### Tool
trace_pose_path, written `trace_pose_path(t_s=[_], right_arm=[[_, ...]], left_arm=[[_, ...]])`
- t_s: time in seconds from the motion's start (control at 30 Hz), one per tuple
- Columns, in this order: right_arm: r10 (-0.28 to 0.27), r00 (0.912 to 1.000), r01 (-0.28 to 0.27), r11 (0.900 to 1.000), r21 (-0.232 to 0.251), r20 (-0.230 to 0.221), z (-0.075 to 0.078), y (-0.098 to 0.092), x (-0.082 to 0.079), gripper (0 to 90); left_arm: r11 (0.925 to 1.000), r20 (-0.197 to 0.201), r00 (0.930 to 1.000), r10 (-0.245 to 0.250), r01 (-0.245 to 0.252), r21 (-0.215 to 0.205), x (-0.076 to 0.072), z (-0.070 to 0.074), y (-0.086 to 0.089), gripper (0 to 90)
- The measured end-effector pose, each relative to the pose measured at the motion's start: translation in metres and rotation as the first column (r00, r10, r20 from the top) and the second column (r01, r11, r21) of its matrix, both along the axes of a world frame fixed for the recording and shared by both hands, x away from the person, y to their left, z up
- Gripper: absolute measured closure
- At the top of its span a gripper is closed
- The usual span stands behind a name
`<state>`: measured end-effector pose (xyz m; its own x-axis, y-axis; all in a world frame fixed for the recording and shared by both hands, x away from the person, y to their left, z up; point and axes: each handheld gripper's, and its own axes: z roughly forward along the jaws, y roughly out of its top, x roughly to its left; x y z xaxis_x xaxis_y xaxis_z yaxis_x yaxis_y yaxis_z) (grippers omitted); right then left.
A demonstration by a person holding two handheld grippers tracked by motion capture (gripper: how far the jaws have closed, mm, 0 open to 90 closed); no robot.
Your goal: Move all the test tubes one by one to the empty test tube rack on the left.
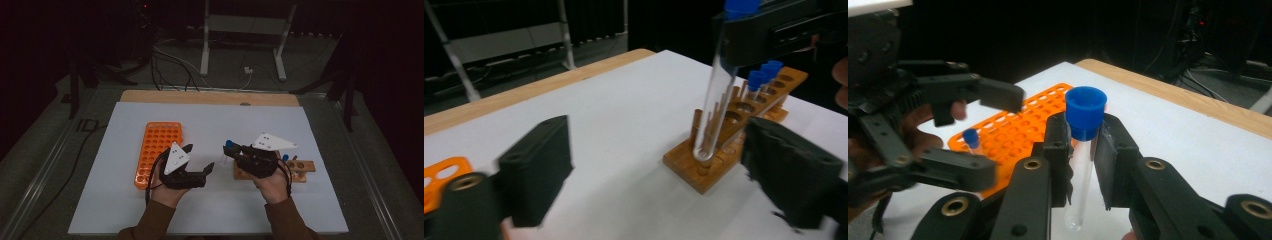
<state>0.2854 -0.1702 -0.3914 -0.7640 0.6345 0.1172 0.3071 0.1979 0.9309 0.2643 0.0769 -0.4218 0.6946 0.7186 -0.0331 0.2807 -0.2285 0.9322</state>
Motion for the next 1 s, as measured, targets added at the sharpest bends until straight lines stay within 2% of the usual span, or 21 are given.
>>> trace_pose_path(t_s=[0.17, 0.43, 0.6, 0.73, 0.9, 1.0], right_arm=[[0.024, 0.9997, -0.024, 1.000, -0.004, -0.002, -0.001, 0.009, -0.001, 76.9], [0.059, 0.9982, -0.059, 0.998, 0.006, -0.011, -0.003, 0.019, -0.005, 77.0], [0.072, 0.9974, -0.072, 0.997, 0.001, -0.013, -0.004, 0.023, -0.006, 77.0], [0.076, 0.9970, -0.076, 0.997, -0.001, -0.014, -0.004, 0.024, -0.006, 77.0], [0.083, 0.9964, -0.083, 0.997, 0.002, -0.020, -0.004, 0.024, -0.006, 76.2], [0.090, 0.9957, -0.089, 0.996, 0.029, -0.025, -0.004, 0.021, -0.005, 62.8]], left_arm=[[0.9993, 0.001, 0.9993, -0.038, 0.038, -0.008, 0.000, 0.000, -0.007, 26.9], [0.9944, 0.001, 0.9944, -0.105, 0.105, 0.009, 0.001, -0.002, -0.015, 54.9], [0.9918, 0.001, 0.9918, -0.128, 0.128, 0.000, 0.002, -0.003, -0.016, 69.0], [0.9897, -0.001, 0.9897, -0.143, 0.143, -0.002, 0.001, -0.003, -0.015, 75.1], [0.9894, -0.001, 0.9894, -0.145, 0.145, 0.003, 0.001, -0.003, -0.015, 76.8], [0.9913, -0.006, 0.9913, -0.132, 0.132, 0.000, 0.003, -0.004, -0.013, 76.9]])
